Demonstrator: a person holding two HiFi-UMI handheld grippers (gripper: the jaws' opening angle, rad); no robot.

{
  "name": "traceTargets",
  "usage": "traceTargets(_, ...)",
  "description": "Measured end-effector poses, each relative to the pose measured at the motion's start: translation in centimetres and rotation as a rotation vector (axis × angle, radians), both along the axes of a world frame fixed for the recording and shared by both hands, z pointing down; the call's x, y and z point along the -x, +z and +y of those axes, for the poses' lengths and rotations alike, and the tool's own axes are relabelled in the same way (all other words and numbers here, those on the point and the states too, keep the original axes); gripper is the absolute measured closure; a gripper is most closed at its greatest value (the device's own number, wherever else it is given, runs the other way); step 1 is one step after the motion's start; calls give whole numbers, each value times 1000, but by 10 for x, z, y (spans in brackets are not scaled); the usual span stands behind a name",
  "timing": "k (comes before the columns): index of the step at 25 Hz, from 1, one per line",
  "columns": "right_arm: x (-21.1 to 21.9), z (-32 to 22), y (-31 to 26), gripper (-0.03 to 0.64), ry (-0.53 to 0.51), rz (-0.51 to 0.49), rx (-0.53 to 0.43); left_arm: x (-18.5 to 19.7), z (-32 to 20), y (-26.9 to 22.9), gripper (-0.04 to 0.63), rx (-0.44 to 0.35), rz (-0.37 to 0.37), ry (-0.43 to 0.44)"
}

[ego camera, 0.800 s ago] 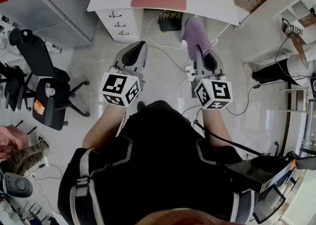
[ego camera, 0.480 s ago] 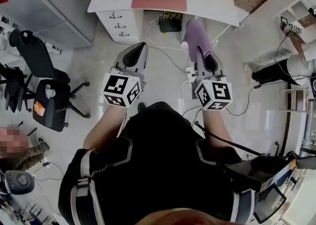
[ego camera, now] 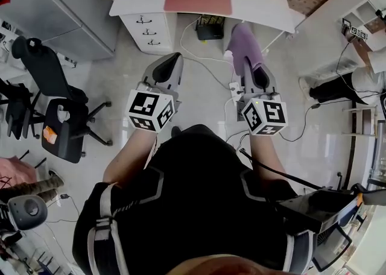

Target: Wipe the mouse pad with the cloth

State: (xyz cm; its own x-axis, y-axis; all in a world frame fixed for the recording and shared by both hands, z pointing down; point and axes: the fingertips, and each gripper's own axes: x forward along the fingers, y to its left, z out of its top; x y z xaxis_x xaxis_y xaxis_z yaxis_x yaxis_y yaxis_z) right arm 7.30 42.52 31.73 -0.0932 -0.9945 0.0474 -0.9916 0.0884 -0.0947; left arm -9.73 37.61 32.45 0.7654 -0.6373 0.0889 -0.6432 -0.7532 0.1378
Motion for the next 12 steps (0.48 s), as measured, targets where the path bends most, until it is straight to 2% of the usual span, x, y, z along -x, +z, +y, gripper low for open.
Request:
traceTargets(8, 17, -15, 3, 558, 39, 2, 8, 25, -19, 6, 591, -5, 13, 26)
traceTargets(12, 23, -22, 5, 558, 61, -32, -5, 32, -29, 15, 591, 5, 9, 52)
